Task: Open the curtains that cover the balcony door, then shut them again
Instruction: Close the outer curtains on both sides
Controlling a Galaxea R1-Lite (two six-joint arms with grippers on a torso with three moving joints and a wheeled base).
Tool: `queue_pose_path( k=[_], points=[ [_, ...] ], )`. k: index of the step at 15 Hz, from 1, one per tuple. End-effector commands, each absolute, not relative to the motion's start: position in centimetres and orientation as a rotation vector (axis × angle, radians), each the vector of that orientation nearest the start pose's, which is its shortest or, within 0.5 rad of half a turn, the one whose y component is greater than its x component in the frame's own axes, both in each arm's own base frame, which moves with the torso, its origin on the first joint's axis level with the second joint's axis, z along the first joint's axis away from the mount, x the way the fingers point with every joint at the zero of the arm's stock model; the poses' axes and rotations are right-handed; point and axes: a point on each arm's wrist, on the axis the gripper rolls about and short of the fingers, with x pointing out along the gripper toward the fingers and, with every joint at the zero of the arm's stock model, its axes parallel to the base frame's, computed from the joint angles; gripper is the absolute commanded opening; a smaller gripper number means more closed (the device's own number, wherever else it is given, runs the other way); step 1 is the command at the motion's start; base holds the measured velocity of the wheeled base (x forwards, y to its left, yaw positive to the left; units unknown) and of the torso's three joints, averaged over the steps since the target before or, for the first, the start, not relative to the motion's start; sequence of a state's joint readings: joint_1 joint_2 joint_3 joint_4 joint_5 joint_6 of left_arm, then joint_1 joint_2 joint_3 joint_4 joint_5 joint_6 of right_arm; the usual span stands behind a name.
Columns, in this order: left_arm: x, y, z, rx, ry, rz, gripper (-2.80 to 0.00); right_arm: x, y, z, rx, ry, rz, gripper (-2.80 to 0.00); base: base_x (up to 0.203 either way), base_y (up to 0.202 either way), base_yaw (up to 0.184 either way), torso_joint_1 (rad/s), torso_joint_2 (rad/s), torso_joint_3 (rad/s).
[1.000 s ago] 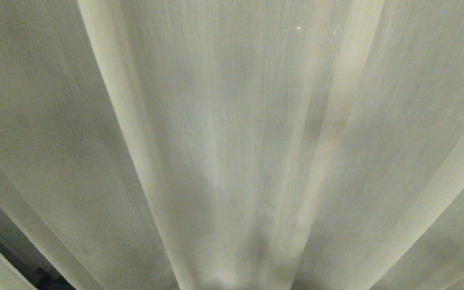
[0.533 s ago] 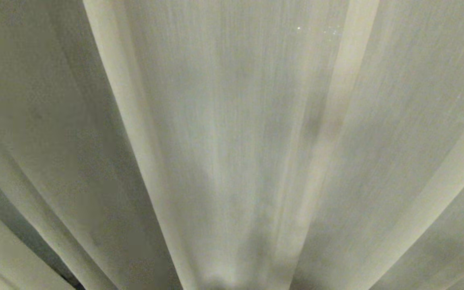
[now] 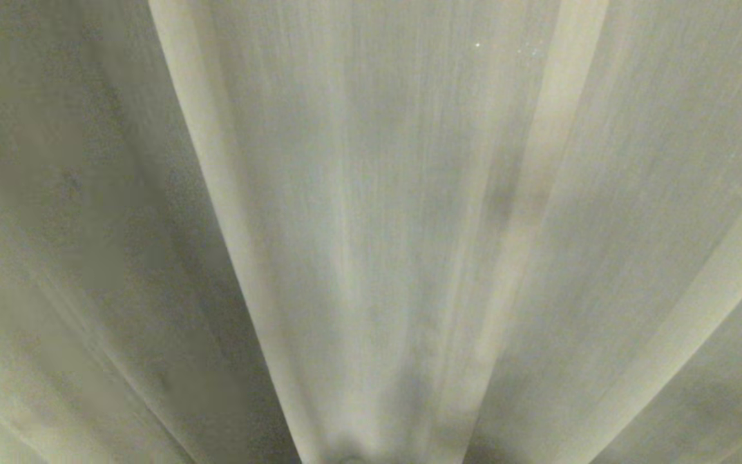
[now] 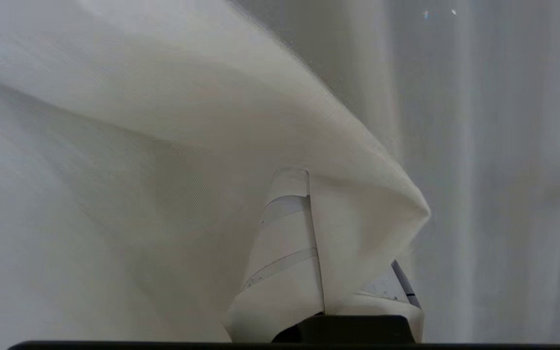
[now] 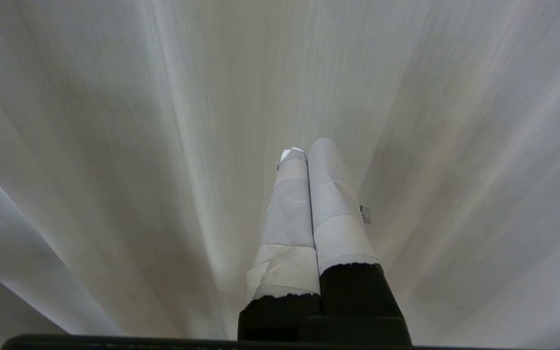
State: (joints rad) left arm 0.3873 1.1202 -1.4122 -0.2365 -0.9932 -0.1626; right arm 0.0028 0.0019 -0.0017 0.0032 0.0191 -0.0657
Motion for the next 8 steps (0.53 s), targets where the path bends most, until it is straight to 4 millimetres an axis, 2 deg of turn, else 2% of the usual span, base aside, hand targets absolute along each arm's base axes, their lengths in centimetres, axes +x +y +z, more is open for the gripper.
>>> queue_pose_path(
  k=[1,3,8],
  points=[
    [11.9,2.1,43.8,0.150,-0.342,-0.665,-2.80,-2.3,0.0,7.6,-0.067,0.002,0.023,-2.80,0.000,0.000,0.000,0.000,0.00,0.000],
    [13.3,0.3,44.1,0.100,-0.358,-0.765,-2.80,-2.3,0.0,7.6,-0.066,0.002,0.023,-2.80,0.000,0.000,0.000,0.000,0.00,0.000],
    [15.7,-5.6,44.9,0.022,-0.358,-0.853,-2.80,-2.3,0.0,7.6,-0.067,0.002,0.023,-2.80,0.000,0.000,0.000,0.000,0.00,0.000]
  ],
)
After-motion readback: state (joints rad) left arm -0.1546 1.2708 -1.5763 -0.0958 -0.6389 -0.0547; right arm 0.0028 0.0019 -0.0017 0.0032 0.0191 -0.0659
